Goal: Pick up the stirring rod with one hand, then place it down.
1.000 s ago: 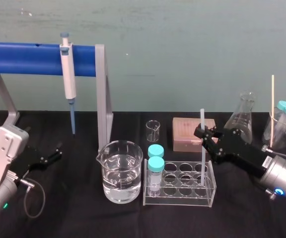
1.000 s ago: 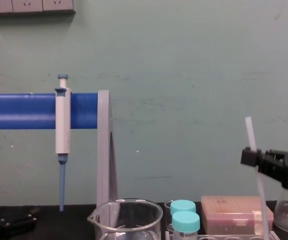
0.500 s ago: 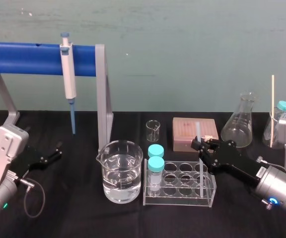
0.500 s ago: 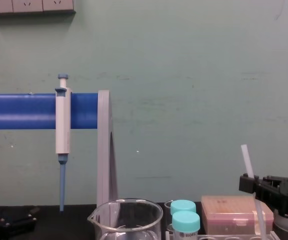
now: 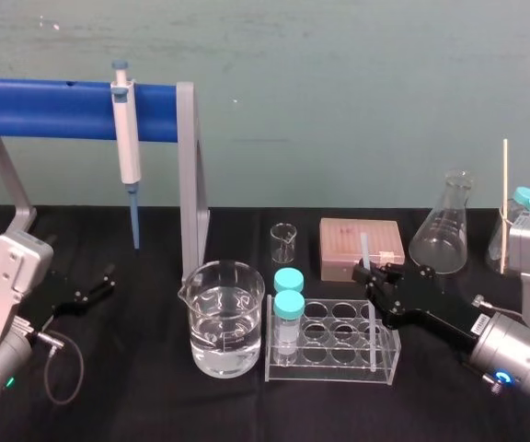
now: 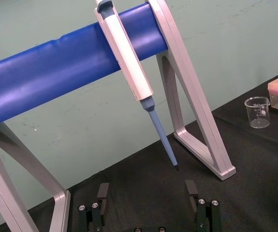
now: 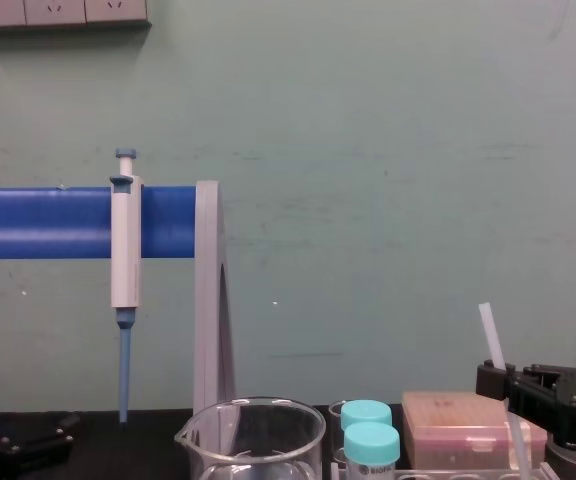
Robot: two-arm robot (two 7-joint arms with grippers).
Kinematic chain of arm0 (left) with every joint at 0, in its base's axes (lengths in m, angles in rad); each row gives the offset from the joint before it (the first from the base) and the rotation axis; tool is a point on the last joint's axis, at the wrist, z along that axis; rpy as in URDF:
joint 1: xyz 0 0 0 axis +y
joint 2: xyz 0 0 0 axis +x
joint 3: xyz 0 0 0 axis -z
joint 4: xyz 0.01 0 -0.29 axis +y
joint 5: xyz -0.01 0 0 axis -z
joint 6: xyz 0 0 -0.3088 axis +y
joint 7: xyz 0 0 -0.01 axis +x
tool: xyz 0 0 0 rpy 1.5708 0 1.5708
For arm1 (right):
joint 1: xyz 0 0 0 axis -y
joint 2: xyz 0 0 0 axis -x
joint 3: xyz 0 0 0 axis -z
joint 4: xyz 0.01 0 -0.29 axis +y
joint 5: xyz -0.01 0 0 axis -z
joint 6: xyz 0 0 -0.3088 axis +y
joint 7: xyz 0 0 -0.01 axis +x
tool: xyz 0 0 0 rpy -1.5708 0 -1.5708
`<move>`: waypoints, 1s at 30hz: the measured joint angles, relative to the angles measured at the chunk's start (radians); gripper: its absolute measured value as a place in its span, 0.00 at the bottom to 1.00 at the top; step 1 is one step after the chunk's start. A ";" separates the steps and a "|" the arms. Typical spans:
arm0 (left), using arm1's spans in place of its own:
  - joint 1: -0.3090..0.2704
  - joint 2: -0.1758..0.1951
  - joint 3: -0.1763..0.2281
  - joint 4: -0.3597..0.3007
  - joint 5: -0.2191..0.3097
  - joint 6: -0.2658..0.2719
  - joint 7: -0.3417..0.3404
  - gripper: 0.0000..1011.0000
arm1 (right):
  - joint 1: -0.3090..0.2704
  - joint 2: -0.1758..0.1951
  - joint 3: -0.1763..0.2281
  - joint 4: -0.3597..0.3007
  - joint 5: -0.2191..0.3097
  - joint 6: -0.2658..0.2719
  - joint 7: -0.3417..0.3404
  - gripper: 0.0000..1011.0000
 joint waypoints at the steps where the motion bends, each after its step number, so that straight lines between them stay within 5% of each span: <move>1: 0.000 0.000 0.000 0.000 0.000 0.000 0.000 0.99 | 0.000 0.000 0.000 0.000 0.000 0.000 0.000 0.07; 9: 0.000 0.000 0.000 0.000 0.000 0.000 0.000 0.99 | 0.000 0.001 0.000 -0.001 0.001 0.000 0.001 0.09; 30: 0.000 0.000 0.000 0.000 0.000 0.000 0.000 0.99 | 0.000 0.002 0.001 -0.003 0.004 0.000 0.002 0.75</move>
